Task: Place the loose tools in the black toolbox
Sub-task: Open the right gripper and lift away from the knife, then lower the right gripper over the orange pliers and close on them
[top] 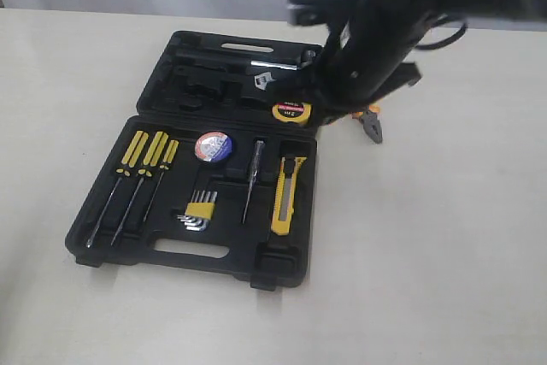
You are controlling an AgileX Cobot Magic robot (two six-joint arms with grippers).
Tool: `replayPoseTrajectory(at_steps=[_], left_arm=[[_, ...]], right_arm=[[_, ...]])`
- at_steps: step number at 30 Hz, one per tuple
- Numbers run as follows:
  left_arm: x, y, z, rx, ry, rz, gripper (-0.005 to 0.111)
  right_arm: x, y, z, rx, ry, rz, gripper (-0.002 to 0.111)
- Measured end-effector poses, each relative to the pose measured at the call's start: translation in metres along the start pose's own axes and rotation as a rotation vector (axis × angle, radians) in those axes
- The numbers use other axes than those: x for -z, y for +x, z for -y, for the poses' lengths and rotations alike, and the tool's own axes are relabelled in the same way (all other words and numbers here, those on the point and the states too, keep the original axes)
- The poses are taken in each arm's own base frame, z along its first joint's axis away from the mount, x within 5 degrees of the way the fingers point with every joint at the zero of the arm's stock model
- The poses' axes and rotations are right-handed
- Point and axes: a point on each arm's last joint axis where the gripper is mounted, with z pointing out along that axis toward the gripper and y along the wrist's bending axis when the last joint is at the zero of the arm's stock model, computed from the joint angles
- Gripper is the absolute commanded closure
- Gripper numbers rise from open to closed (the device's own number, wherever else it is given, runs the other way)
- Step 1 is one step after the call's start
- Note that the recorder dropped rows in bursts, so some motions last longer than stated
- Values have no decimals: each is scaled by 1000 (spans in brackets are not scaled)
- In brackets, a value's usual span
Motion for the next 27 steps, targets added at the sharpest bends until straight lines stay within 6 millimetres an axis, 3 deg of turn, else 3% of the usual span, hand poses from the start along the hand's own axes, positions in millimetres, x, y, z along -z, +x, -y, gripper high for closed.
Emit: replayPoseTrajectory(at_steps=[5,10,15,20,23,27], left_arm=[[0,0,0,0,0,0,107],[0,0,0,0,0,0,107],[0,0,0,0,0,0,107],[0,0,0,0,0,0,107],[0,0,0,0,0,0,107],[0,0,0,0,0,0,107]], right_arm=[[39,-28,53,-22,11,-38,109],[44,-49,88,-75,24,-67,109],[17,-60,98,-88,22,-131,109],[-26,-58,107,-76,83,-229,108],[-45,-55,112,-88,117,-265,93],[-56,-56,113,-101,121,-257,59]])
